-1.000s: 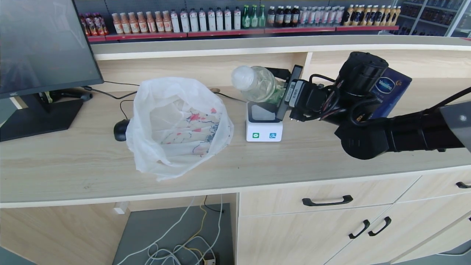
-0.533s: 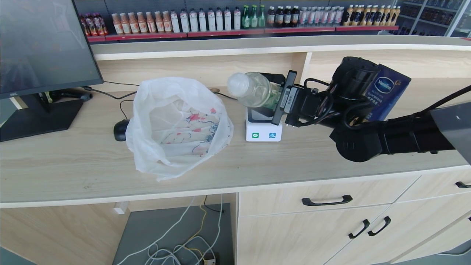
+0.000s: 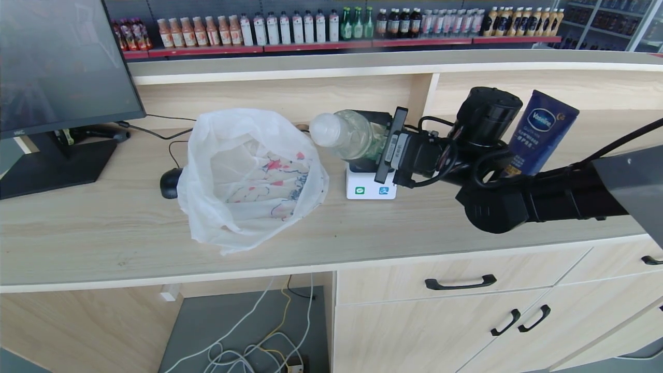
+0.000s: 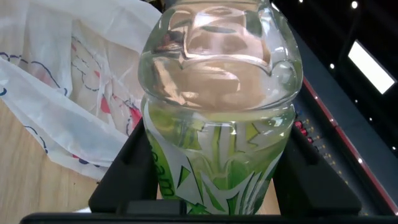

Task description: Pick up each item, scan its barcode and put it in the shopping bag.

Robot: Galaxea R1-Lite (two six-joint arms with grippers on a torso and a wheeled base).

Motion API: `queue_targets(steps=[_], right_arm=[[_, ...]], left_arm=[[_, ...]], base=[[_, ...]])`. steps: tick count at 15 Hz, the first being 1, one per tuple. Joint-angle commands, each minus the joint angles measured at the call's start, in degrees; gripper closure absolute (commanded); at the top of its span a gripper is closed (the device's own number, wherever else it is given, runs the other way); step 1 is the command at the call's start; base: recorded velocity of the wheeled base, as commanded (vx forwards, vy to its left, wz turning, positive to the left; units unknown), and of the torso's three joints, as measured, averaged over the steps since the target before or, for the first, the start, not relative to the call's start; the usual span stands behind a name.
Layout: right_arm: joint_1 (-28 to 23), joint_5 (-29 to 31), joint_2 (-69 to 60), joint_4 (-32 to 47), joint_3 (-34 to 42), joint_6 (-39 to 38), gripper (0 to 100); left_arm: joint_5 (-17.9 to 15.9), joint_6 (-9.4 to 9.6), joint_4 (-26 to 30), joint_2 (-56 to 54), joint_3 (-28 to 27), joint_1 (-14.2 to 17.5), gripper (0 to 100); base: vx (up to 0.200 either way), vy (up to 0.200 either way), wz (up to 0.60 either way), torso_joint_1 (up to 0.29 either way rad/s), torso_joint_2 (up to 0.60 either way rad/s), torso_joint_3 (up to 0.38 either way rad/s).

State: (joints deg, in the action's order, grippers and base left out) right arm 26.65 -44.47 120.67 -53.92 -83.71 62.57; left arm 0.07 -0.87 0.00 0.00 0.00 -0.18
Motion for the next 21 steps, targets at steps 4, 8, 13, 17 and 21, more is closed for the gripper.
queue_targets(steps=[4, 8, 13, 17, 21], right_arm=[[1.04, 0.0, -0.18, 0.04, 0.3, 0.09, 100], [1.48, 0.09, 0.0, 0.04, 0.48, 0.18, 100], [1.21, 0.17, 0.09, -0.05, 0.48, 0.62, 100], [-0.55, 0.44, 0.0, 0.04, 0.13, 0.53, 100], [-0.55, 0.44, 0.0, 0.04, 0.13, 0.44, 100]], left_arm=[[0.01, -0.01, 0.0, 0.0, 0.0, 0.01, 0], [0.01, -0.01, 0.0, 0.0, 0.0, 0.01, 0], [0.01, -0.01, 0.0, 0.09, 0.0, 0.01, 0], [0.01, -0.01, 0.0, 0.0, 0.0, 0.01, 0], [0.01, -0.01, 0.0, 0.0, 0.0, 0.01, 0]], base=[[0.0, 0.0, 0.0, 0.0, 0.0, 0.0], [0.0, 0.0, 0.0, 0.0, 0.0, 0.0], [0.0, 0.0, 0.0, 0.0, 0.0, 0.0], [0.0, 0.0, 0.0, 0.0, 0.0, 0.0], [0.0, 0.0, 0.0, 0.0, 0.0, 0.0]])
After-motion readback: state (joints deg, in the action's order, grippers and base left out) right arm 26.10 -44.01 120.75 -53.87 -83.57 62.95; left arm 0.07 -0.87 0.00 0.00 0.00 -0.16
